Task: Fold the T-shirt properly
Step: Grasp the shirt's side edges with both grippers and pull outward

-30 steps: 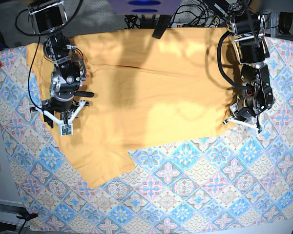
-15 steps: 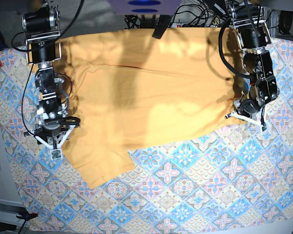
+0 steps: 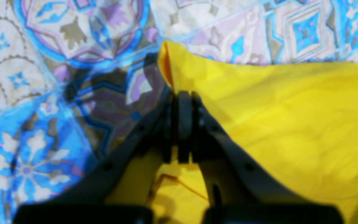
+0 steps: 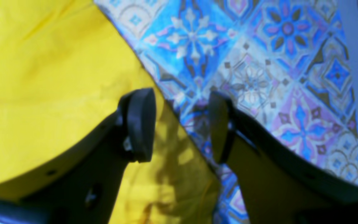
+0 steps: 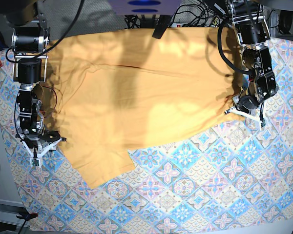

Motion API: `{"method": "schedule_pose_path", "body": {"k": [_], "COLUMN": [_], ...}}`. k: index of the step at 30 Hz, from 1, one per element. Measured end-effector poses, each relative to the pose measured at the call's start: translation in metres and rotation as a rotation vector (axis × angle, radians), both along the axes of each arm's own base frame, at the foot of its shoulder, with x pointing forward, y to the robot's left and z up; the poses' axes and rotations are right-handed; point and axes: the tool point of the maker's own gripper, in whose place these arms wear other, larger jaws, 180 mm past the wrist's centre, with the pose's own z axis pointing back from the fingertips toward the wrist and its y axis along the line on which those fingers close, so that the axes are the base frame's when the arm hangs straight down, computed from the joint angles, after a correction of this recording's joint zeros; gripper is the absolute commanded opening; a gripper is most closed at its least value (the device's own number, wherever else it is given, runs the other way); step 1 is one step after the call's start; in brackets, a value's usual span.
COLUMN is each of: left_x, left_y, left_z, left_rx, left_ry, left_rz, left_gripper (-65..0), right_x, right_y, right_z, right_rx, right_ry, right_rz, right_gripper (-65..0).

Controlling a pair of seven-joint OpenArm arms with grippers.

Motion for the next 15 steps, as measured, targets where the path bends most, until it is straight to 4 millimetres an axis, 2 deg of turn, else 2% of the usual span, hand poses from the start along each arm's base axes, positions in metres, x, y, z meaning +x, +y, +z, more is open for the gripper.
{"method": "schedule_pose_path", "body": {"k": [7,11,13,15], "left_x": [-0.001,0.0,-0.001,0.0], "left_y": [-0.005,-0.006,-0.006,-0.004], "left_z": [-0.002,-0.002,-0.002,-0.002], "left_rx": [-0.012,-0.013,-0.013,-0.01], "left_ry": [0.004,0.002,0.004,0.003], "left_rz": [-0.002,-0.003,-0.003,-0.001], "left_gripper": [-65.0,-65.0,-65.0,-65.0], "right_x": [0.002,0.006,0.014,0.018], "right_y": [-0.014,-0.003,0.001,0.013], "right_z": [-0.014,-0.017,-0.017,-0.018], "right_rx": [0.026,0.069,0.14,0.223], "right_ry": [0.047,0.078,0.066,0.065], "right_rz": [-0.058,0.009,-0.005,0.029], "right_gripper": [-38.2,-38.2,-38.1,-38.1]}}
